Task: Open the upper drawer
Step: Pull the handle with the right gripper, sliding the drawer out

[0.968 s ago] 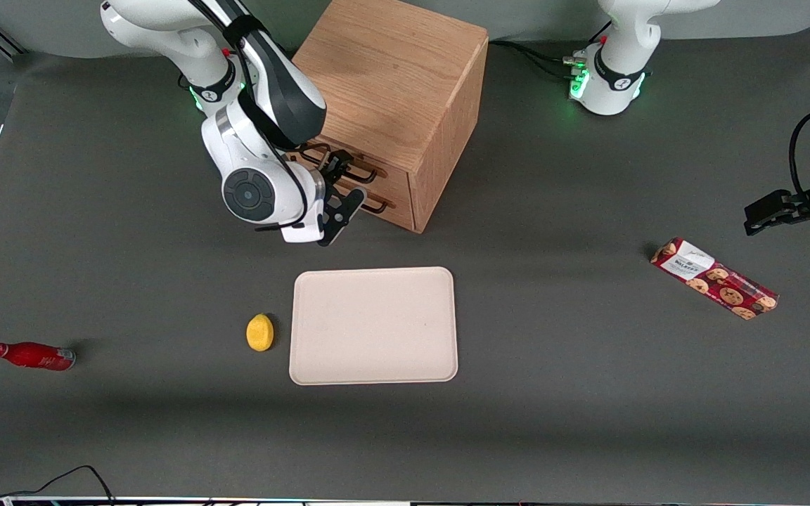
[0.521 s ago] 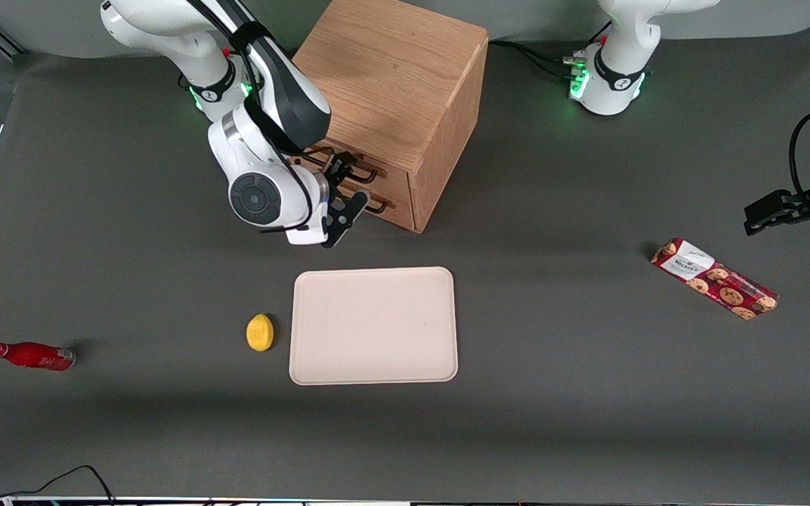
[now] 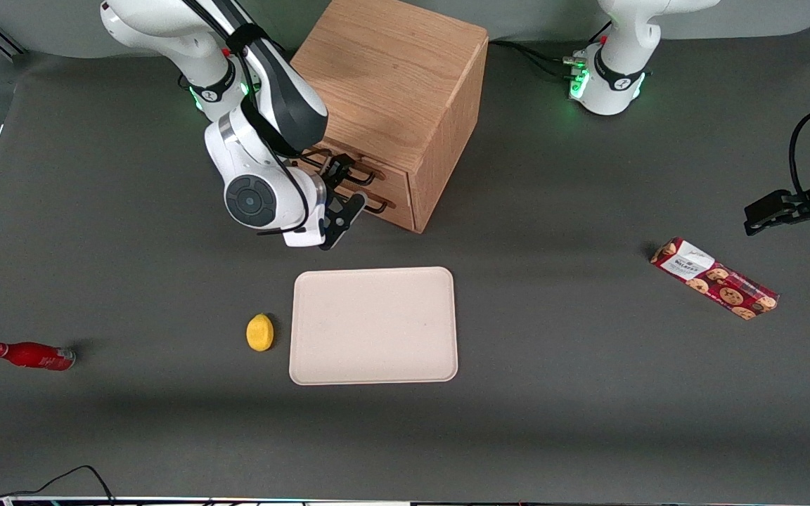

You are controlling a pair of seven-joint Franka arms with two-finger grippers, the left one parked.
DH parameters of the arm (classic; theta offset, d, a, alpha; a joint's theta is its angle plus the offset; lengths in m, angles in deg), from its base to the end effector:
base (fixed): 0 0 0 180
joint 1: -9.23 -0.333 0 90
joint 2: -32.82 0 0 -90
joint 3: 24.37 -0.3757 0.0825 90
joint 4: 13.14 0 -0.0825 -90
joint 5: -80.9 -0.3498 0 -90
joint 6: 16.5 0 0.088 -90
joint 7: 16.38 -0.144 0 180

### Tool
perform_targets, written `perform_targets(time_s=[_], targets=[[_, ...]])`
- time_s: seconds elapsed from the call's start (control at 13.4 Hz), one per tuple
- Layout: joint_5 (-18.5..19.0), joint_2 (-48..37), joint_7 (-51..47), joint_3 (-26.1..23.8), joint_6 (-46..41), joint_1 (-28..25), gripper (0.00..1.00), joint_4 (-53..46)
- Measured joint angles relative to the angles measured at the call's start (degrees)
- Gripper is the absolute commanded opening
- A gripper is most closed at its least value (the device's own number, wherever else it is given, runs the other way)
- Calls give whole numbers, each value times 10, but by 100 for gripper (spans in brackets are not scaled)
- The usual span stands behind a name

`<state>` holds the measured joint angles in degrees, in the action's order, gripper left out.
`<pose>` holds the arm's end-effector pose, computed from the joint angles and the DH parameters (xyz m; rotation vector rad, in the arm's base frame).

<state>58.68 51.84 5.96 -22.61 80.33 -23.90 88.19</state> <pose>0.4615 0.3420 0.3967 -2.5287 -1.0832 0.6084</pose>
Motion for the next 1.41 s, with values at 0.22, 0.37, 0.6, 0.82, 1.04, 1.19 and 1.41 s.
perform_targets(time_s=[0.22,0.37,0.6,0.82,1.04,1.19,1.41], targets=[[1,0,5,2,10,13,100,-3],[4,1,7,3,12,24,100,-4],[5,8,31,3,12,35,100,-12],[5,14,43,5,12,41,100,-21],[6,20,51,8,12,47,100,-30],[6,27,59,9,13,59,100,-40],[7,35,70,10,13,69,100,-51]])
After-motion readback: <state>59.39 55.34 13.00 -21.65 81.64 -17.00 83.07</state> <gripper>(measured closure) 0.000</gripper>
